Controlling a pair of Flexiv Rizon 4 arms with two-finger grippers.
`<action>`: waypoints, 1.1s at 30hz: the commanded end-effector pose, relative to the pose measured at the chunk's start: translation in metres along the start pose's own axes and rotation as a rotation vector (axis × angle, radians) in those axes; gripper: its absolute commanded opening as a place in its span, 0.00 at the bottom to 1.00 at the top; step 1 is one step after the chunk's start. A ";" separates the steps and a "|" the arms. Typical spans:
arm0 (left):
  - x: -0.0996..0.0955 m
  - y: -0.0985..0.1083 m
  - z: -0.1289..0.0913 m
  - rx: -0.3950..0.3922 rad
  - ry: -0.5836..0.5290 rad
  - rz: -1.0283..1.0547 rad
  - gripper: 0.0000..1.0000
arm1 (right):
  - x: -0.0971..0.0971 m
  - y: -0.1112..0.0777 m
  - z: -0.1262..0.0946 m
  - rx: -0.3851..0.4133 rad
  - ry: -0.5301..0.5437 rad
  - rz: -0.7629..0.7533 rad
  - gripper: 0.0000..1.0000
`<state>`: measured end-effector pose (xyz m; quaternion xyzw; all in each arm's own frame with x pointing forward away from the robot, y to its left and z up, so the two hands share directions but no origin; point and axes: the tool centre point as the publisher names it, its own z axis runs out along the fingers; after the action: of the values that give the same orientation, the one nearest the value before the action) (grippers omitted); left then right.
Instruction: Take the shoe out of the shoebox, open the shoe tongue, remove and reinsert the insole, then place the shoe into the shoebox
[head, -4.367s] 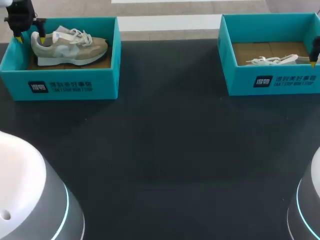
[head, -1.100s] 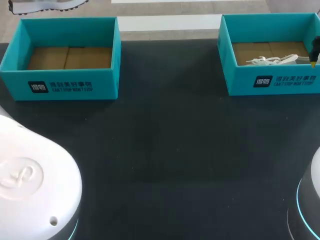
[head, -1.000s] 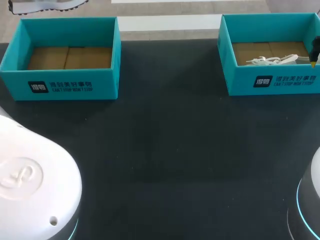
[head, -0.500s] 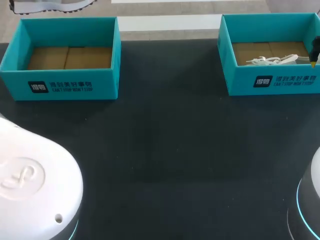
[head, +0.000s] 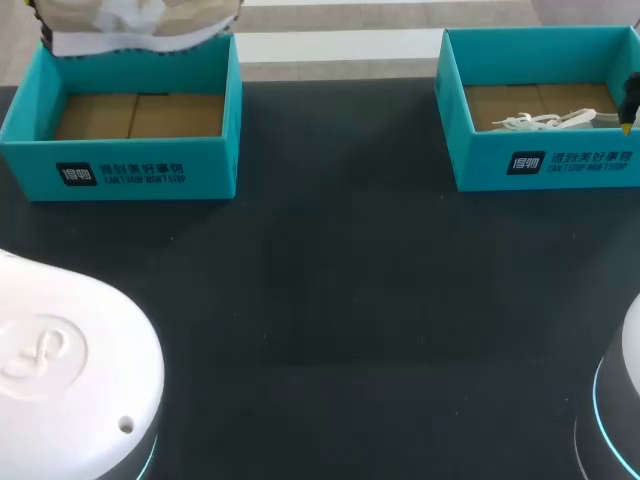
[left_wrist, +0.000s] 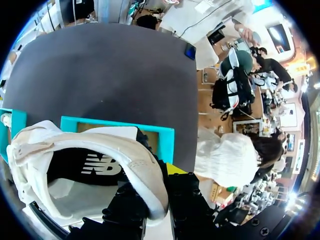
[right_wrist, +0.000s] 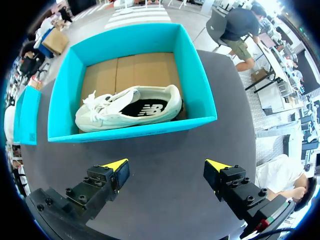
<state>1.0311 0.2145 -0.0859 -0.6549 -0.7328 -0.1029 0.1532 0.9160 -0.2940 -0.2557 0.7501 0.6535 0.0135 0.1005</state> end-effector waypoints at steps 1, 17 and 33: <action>-0.022 -0.060 -0.008 -0.227 0.044 -0.015 0.00 | 0.000 0.000 0.000 -0.001 0.000 0.001 1.00; -0.129 -0.166 -0.022 -0.264 0.005 0.123 0.00 | 0.000 0.000 0.000 -0.001 0.000 0.001 1.00; -0.204 -0.231 -0.045 -0.327 -0.004 0.231 0.00 | 0.000 0.000 0.000 -0.001 0.000 0.001 1.00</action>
<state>0.8347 -0.0071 -0.1051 -0.7433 -0.6453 -0.1389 0.1089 0.9159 -0.2939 -0.2557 0.7501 0.6535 0.0135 0.1005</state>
